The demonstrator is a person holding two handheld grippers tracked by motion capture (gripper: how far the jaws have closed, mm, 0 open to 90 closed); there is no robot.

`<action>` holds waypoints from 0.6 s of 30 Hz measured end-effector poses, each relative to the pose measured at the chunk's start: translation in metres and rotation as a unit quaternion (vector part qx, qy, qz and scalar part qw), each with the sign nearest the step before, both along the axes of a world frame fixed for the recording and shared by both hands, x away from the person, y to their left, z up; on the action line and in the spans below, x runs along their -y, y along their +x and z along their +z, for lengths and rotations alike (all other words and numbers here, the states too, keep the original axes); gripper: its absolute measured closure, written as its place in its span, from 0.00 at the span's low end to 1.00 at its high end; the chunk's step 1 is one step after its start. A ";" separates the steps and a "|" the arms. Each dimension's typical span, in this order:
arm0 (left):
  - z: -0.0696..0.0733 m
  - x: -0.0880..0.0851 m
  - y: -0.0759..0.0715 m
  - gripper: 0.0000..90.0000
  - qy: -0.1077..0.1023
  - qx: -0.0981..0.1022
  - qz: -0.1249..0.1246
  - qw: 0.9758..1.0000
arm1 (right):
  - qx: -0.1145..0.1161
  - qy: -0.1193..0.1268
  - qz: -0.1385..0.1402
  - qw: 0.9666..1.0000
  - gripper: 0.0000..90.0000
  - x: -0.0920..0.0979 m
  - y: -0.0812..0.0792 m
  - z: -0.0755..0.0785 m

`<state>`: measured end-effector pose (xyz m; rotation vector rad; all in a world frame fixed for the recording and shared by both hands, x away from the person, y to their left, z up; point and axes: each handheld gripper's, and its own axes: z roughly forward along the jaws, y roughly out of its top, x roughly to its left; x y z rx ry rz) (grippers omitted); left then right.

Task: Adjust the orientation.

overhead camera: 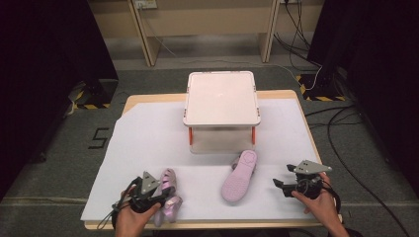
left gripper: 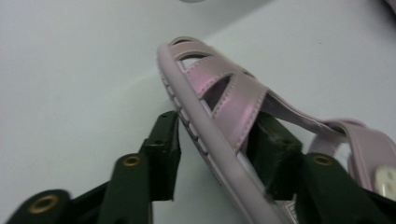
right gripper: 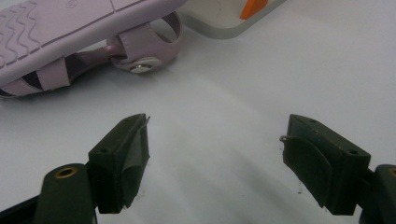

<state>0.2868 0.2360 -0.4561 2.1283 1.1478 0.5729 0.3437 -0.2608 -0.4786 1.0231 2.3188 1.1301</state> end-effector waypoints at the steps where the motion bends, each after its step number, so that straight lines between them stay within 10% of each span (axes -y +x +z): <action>1: -0.002 -0.005 0.000 0.66 -0.008 -0.002 0.007 1.000 | 0.000 0.000 0.000 1.000 0.26 0.000 0.000 0.000; 5: -0.008 -0.020 0.003 0.72 -0.074 -0.011 0.015 0.997 | 0.001 -0.004 0.001 1.000 0.26 0.001 0.001 0.000; 11: -0.009 -0.009 0.017 0.74 -0.120 -0.006 0.004 0.993 | 0.002 -0.004 0.000 1.000 0.26 0.001 0.001 0.000; 15: -0.011 0.008 0.032 0.75 -0.171 -0.012 -0.010 0.985 | 0.001 -0.004 0.001 1.000 0.26 0.000 0.001 0.000; 18: -0.009 0.023 0.039 0.73 -0.151 -0.008 -0.024 0.988 | 0.001 -0.007 0.001 1.000 0.26 0.001 0.001 -0.001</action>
